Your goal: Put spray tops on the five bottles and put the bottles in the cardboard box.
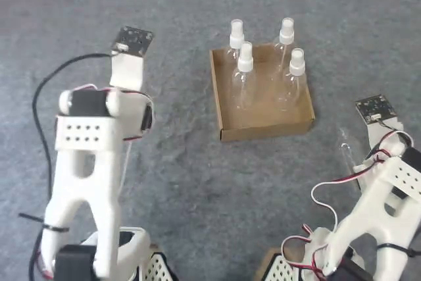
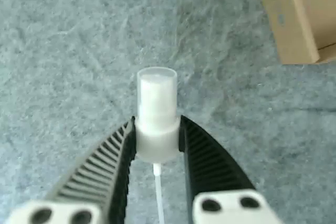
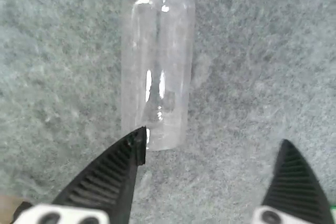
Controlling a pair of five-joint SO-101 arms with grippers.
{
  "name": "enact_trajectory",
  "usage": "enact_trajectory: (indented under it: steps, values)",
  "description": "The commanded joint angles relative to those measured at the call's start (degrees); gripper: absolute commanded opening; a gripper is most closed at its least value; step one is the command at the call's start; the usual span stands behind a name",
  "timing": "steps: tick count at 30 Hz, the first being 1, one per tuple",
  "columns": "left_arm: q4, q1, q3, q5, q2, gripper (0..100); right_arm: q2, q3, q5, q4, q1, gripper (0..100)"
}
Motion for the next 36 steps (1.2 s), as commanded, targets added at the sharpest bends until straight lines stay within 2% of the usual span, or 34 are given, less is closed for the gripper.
enact_trajectory:
  steps: [1,7,11,16,24,29,34,36]
  values:
    - [-8.1,4.0,6.2,4.6,-4.7,2,-3.5,-7.4,-3.6,2.7,0.6,37.0]
    - [-23.0,5.3,17.3,7.7,-4.7,2,-2.5,-12.6,-3.5,3.3,-0.2,37.0]
    - [-27.5,4.9,22.2,8.0,-4.7,2,1.9,-14.1,-3.4,3.3,-4.2,37.0]
    - [-30.4,4.7,25.3,8.0,-4.8,2,13.0,-18.5,-6.5,3.3,-10.6,37.0]
    - [-30.4,4.7,26.0,8.0,-4.7,2,26.0,-22.6,-9.3,0.4,-13.2,36.6]
    - [-30.7,5.3,27.0,8.0,-4.7,2,31.1,-22.5,-9.3,-1.7,-13.1,28.7]
    - [-30.7,5.3,27.0,8.0,-4.7,2,35.6,-22.5,-9.3,-4.6,-13.1,26.6]
    - [-30.7,5.3,27.0,8.0,-4.7,2,37.1,-22.5,-9.3,-6.3,-13.1,21.4]
